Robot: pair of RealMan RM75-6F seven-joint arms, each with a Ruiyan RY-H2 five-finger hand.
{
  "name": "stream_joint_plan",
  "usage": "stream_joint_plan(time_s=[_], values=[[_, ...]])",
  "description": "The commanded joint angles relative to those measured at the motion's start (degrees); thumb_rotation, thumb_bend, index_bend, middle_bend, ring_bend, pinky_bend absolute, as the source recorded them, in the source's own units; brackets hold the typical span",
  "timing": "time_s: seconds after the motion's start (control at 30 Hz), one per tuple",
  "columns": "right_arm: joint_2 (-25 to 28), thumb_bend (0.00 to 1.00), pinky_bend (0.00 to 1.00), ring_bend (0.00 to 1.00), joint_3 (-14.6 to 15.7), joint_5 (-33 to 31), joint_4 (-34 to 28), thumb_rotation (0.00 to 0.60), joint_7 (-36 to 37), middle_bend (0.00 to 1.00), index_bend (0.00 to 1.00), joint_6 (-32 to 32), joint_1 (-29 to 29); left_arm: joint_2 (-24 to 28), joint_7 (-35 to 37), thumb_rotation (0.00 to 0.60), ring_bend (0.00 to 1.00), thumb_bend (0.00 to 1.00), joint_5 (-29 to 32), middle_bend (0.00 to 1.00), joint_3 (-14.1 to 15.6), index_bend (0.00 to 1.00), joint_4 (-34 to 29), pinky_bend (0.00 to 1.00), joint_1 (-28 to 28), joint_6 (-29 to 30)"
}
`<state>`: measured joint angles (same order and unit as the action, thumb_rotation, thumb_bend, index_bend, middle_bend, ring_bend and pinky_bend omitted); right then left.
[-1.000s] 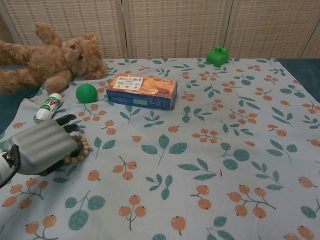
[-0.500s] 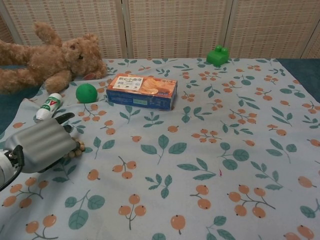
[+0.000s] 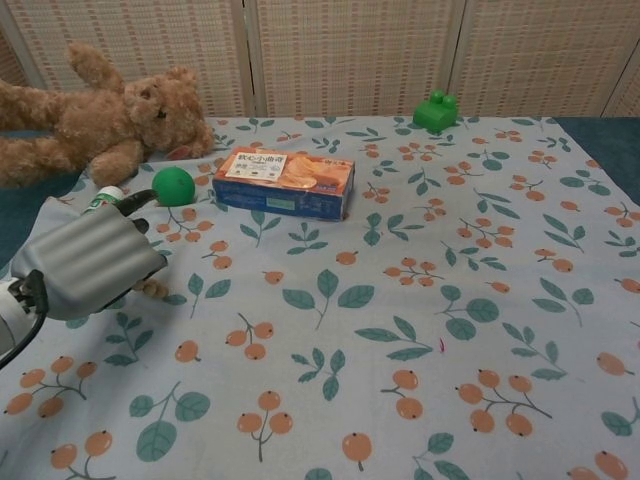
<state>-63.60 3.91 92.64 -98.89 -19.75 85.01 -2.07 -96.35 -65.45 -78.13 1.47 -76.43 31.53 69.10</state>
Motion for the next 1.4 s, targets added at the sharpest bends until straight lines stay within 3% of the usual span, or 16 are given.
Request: stream_joint_plan(time_s=[0.03, 0.27, 0.4, 0.57, 0.67, 0.77, 0.8, 0.9, 0.97, 1.1, 1.27, 1.4], values=[[0.06, 0.24, 0.00, 0.00, -0.01, 0.01, 0.00, 0.600, 0.12, 0.00, 0.00, 0.03, -0.02, -0.31, 1.28, 0.600, 0.37, 0.58, -1.42, 0.70, -0.29, 0.71, 0.81, 0.09, -0.02, 1.16], [0.19, 0.24, 0.00, 0.00, 0.12, -0.01, -0.08, 0.600, 0.36, 0.00, 0.00, -0.36, 0.08, 0.71, 3.98, 0.600, 0.40, 0.75, -1.53, 0.74, -3.78, 0.77, 0.25, 0.10, 1.16, 1.59], [0.56, 0.24, 0.00, 0.00, 0.43, -0.04, -0.37, 0.600, 0.74, 0.00, 0.00, -0.93, 0.18, 1.95, 4.77, 0.600, 0.40, 0.83, 3.70, 0.74, -9.39, 0.77, -0.47, 0.10, 2.59, 0.25], [0.98, 0.24, 0.00, 0.00, 0.56, 0.08, -0.48, 0.600, 1.14, 0.00, 0.00, -0.53, -0.08, 3.07, 13.77, 0.600, 0.40, 0.88, 12.85, 0.75, -18.12, 0.76, -4.38, 0.10, 2.49, 0.43], [1.11, 0.24, 0.00, 0.00, 0.71, 0.37, -0.42, 0.600, 1.35, 0.00, 0.00, -0.33, -0.20, 3.85, 18.43, 0.600, 0.40, 0.94, 26.11, 0.74, -25.25, 0.77, -10.29, 0.09, 1.41, -0.87], [1.07, 0.24, 0.00, 0.00, 0.84, 0.54, -0.35, 0.600, 1.31, 0.00, 0.00, -0.54, -0.15, 7.60, 24.26, 0.600, 0.40, 0.99, 48.75, 0.74, -34.66, 0.77, -21.70, 0.08, 0.27, -6.30], [1.02, 0.24, 0.00, 0.00, 0.89, 0.53, -0.36, 0.600, 1.21, 0.00, 0.00, -0.77, -0.07, 10.44, 27.12, 0.600, 0.40, 1.00, 59.31, 0.75, -38.68, 0.76, -25.84, 0.07, 0.04, -9.67], [0.86, 0.24, 0.00, 0.00, 0.97, 0.46, -0.37, 0.600, 0.88, 0.00, 0.00, -1.22, 0.06, 18.50, 33.46, 0.600, 0.40, 1.00, 80.77, 0.75, -45.52, 0.76, -30.14, 0.04, 0.01, -20.05], [0.81, 0.24, 0.00, 0.00, 0.99, 0.48, -0.41, 0.600, 0.82, 0.00, 0.00, -1.31, 0.08, 22.43, 35.54, 0.600, 0.40, 1.00, 87.42, 0.75, -46.40, 0.76, -30.17, 0.03, 0.21, -25.61], [0.75, 0.24, 0.00, 0.00, 0.93, 0.43, -0.42, 0.600, 0.75, 0.00, 0.00, -1.29, 0.08, 29.51, 39.91, 0.600, 0.39, 1.00, 96.29, 0.75, -44.46, 0.73, -29.63, 0.03, 0.79, -37.67], [0.53, 0.24, 0.00, 0.00, 0.94, 0.36, -0.29, 0.600, 0.28, 0.00, 0.00, -1.60, 0.18, 35.06, 48.95, 0.600, 0.36, 1.00, 103.15, 0.71, -41.90, 0.69, -27.44, 0.04, 1.98, -50.68], [0.34, 0.24, 0.00, 0.00, 0.84, -0.19, -0.25, 0.600, -0.02, 0.00, 0.00, -2.15, 0.33, 38.48, 57.48, 0.600, 0.33, 1.00, 104.49, 0.69, -38.29, 0.67, -24.48, 0.04, 4.16, -59.49]])
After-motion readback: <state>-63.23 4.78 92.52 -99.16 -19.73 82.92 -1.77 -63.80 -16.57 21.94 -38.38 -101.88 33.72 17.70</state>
